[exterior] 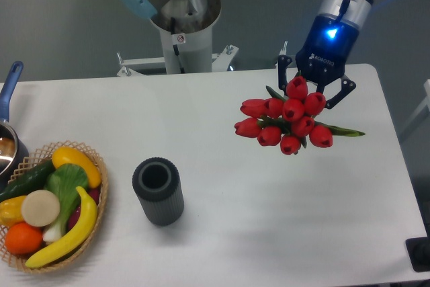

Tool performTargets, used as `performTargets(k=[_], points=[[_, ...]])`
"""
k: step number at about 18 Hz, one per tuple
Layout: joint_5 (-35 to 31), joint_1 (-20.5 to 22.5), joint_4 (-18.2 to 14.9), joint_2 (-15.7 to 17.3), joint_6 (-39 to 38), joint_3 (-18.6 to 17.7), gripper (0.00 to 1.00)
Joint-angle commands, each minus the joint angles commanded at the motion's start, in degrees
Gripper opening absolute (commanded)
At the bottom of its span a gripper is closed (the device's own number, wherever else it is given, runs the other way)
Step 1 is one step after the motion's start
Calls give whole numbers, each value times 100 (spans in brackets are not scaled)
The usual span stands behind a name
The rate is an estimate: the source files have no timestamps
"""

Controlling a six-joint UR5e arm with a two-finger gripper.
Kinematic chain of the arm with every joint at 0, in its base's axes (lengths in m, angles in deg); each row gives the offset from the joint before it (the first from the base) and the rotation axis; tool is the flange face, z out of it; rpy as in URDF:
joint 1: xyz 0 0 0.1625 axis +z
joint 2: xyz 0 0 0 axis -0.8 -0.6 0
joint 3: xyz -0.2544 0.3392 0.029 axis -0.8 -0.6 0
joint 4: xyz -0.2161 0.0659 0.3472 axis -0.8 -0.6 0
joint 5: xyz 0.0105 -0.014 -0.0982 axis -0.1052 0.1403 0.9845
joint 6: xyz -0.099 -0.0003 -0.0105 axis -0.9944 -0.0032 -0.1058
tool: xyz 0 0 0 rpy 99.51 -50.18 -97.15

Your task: Insert the flowers into the vase

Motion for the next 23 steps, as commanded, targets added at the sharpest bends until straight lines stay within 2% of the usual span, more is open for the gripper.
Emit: performTargets(k=[14,18,23], points=[[342,26,0,-9,0,0,41],[773,61,114,-35,-9,-18,41],[817,9,167,-79,0,-35,41]])
